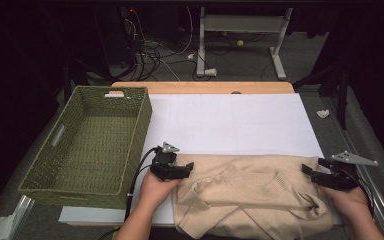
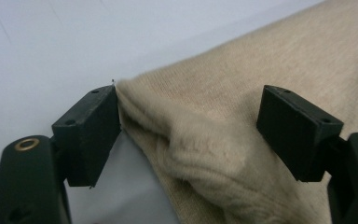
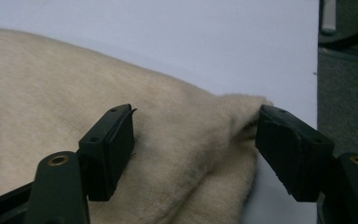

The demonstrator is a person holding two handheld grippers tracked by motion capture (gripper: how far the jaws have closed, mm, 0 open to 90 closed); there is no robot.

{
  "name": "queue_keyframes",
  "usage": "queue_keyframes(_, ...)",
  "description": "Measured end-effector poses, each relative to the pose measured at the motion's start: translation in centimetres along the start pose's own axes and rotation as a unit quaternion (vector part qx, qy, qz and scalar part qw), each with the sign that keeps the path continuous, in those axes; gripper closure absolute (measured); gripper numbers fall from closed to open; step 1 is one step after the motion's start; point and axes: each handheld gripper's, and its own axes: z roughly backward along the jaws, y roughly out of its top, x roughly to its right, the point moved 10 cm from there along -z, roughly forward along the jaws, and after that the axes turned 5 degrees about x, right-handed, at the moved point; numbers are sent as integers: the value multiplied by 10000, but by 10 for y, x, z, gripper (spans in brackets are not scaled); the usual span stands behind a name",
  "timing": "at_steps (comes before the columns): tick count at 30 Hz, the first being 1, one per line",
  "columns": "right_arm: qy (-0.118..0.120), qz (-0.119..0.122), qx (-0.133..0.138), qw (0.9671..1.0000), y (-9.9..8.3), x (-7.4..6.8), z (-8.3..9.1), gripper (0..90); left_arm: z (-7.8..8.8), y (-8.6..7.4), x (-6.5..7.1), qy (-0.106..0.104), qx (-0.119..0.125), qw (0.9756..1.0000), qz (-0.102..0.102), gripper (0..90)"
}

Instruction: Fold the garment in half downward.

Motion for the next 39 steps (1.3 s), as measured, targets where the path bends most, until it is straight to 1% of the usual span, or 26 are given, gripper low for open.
queue_keyframes(1,-4,10,6,10000,1,1,-1,257,-2,-2,0,-10,-4,10000,7,181)
queue_keyframes(2,-4,10,6,10000,1,1,-1,257,-2,-2,1,4,23,10000,-37,181)
queue_keyframes(4,-110,103,-15,9999,3,7,-3,224,-2,-3,1,29,18,10000,-56,180)
queue_keyframes(5,-116,94,-20,9999,4,10,-4,217,-2,-3,1,58,31,10000,-69,181)
queue_keyframes(7,-91,17,-110,9999,4,16,-10,197,-2,-4,2,97,36,9999,-92,182)
queue_keyframes(8,-31,-54,-223,9997,3,17,-12,197,-2,-4,2,110,38,9999,-111,182)
queue_keyframes(9,12,-82,-280,9996,2,16,-13,206,-2,-4,1,94,38,9999,-110,183)
queue_keyframes(11,72,-30,-357,9993,1,13,-14,253,-3,-3,-1,103,53,9999,-69,185)
queue_keyframes(12,133,-30,-361,9993,1,11,-14,301,-3,-2,-1,130,52,9999,-52,186)
queue_keyframes(13,160,-31,-359,9992,1,9,-14,320,-4,-2,-2,151,44,9999,-45,186)
queue_keyframes(16,167,-97,-346,9992,1,7,-15,376,-5,-1,-2,176,40,9998,-44,187)
queue_keyframes(19,267,-121,-325,9990,2,3,-15,471,-4,-1,-3,202,48,9998,-39,213)
queue_keyframes(22,399,-139,-311,9986,1,0,-14,571,-3,-1,-3,182,105,9998,6,280)
queue_keyframes(23,449,-143,-295,9985,1,-2,-14,599,-3,-1,-2,134,133,9998,-2,314)
queue_keyframes(24,482,-135,-290,9983,1,-2,-14,618,-3,-1,0,23,162,9999,-36,364)
queue_keyframes(25,516,-137,-286,9982,1,-3,-14,639,-2,-1,3,-75,178,9998,-71,435)
queue_keyframes(27,588,-128,-282,9978,1,-5,-14,680,-2,-2,5,-195,193,9996,-88,501)
queue_keyframes(28,606,-99,-282,9977,1,-6,-13,697,-2,-2,5,-195,193,9996,-88,542)
queue_keyframes(29,620,-66,-267,9977,1,-7,-13,710,-2,-2,6,-232,204,9995,-79,561)
queue_keyframes(30,620,-66,-267,9977,1,-7,-13,710,-2,-2,7,-255,206,9994,-90,561)
queue_keyframes(34,622,4,-205,9979,2,-8,-12,741,-1,-2,11,-342,257,9988,-236,665)
queue_keyframes(36,579,43,-138,9982,3,-8,-11,753,0,-1,11,-335,288,9987,-235,684)
queue_keyframes(39,489,118,15,9987,6,-8,-9,762,2,4,12,-287,423,9984,-259,708)
